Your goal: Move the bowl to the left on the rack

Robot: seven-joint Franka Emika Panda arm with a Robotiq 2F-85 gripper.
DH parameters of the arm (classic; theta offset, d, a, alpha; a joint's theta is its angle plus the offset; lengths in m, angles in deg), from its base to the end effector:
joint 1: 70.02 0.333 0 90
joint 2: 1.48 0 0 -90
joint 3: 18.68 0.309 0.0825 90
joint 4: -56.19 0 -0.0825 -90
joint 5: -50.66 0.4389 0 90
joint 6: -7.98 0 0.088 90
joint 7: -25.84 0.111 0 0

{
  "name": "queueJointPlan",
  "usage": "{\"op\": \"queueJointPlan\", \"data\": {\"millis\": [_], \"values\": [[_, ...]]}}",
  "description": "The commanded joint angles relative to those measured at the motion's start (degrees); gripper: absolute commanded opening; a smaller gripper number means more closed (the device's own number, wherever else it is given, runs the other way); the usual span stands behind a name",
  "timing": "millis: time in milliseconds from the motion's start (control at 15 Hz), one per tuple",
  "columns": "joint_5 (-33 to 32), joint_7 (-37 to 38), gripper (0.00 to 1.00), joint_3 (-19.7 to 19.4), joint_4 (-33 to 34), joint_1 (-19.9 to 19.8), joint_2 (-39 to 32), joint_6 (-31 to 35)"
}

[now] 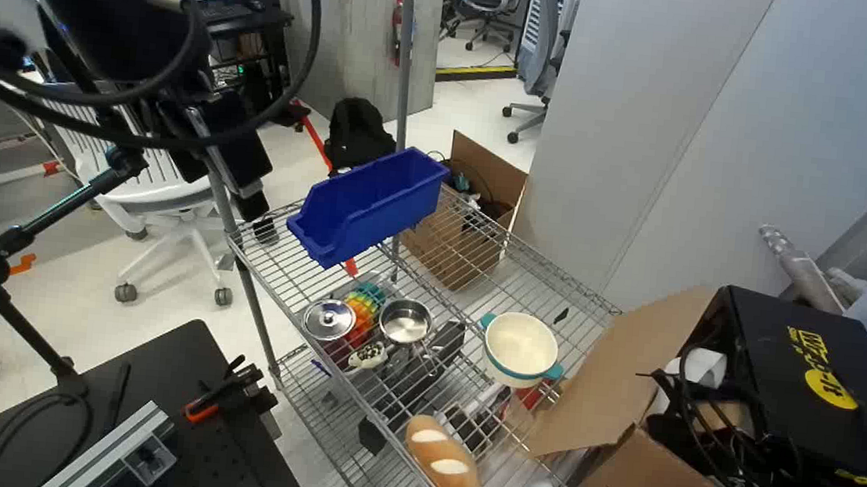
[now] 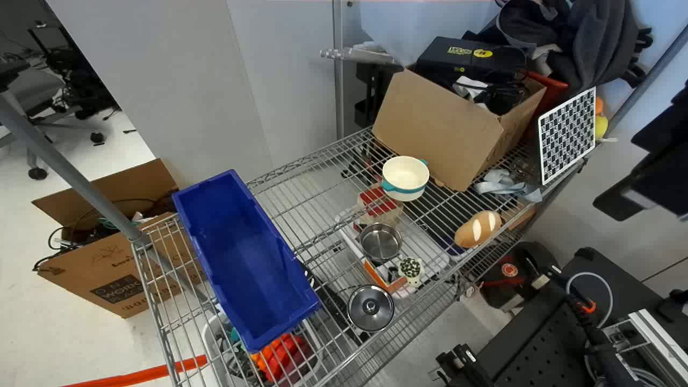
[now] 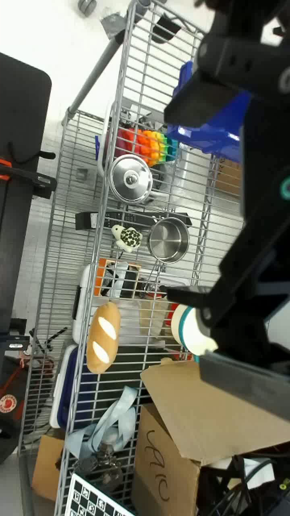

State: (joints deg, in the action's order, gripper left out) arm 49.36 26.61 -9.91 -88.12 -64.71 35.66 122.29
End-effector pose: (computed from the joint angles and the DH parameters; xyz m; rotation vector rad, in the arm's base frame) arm 0.4125 0.1022 0.4763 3.0186 0.3261 0.1988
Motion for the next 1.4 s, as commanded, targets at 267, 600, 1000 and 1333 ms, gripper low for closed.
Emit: {"op": "queueJointPlan", "data": {"millis": [267,600,1000,1333], "values": [[-0.4,0.4,1.0,-0.5,0.4,0.7,0.0,-0.2],[-0.4,0.4,1.0,-0.5,0.4,0.7,0.0,-0.2],[-1.9,1.7,1.0,-1.0,3.4,-1.4,-5.7,4.6],[-0.9,-1.2,1.0,-5.3,8.4,-3.0,-15.7,14.5]]}}
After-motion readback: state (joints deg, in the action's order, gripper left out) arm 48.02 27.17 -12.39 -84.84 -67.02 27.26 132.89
